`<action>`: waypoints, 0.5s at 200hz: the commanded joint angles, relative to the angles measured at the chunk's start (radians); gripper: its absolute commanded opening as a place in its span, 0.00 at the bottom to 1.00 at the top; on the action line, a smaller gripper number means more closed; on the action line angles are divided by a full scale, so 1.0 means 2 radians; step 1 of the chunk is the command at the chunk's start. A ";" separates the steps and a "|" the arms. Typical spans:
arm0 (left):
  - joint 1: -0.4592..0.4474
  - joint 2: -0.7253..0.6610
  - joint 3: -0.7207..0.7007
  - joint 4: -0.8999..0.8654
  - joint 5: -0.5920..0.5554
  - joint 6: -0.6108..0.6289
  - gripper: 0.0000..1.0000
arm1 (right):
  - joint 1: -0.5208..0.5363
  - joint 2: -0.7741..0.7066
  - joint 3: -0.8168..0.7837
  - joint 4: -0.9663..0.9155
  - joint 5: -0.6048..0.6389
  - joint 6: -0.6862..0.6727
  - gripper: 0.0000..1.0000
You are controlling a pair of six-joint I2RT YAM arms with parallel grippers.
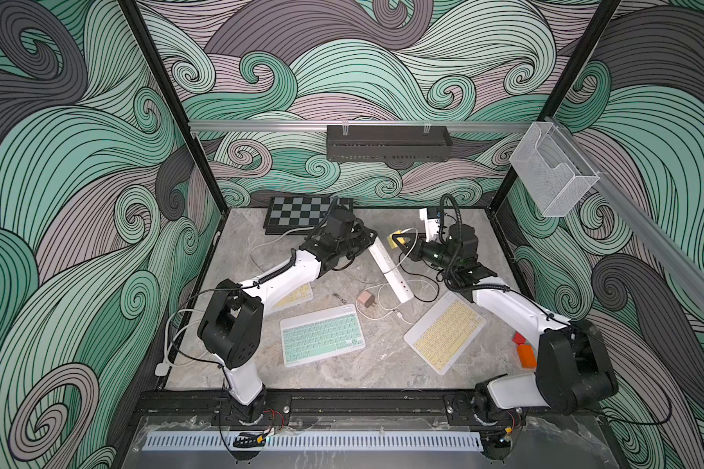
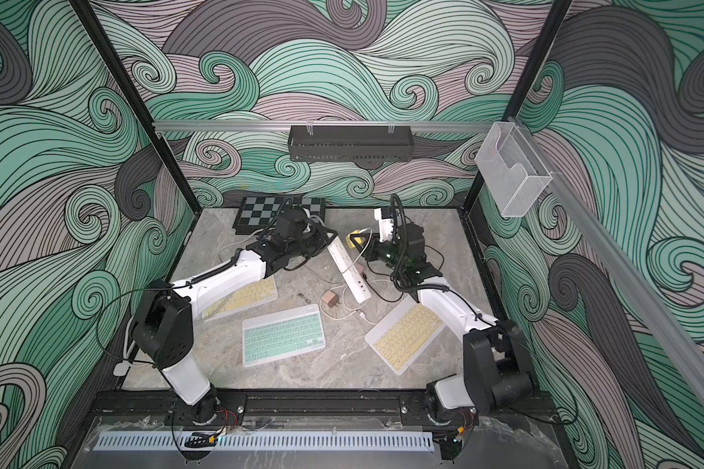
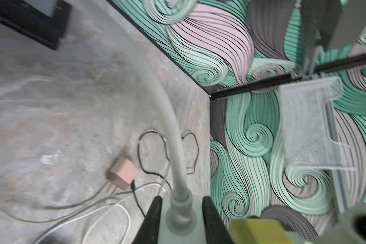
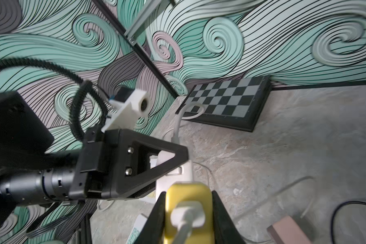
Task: Unplug the wireless keyboard
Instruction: Remove the plug from the socket, then place the socket at the center of the board.
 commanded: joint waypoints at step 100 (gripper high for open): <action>0.046 -0.006 0.005 0.009 -0.040 0.025 0.00 | -0.020 -0.024 0.016 0.006 0.029 -0.004 0.00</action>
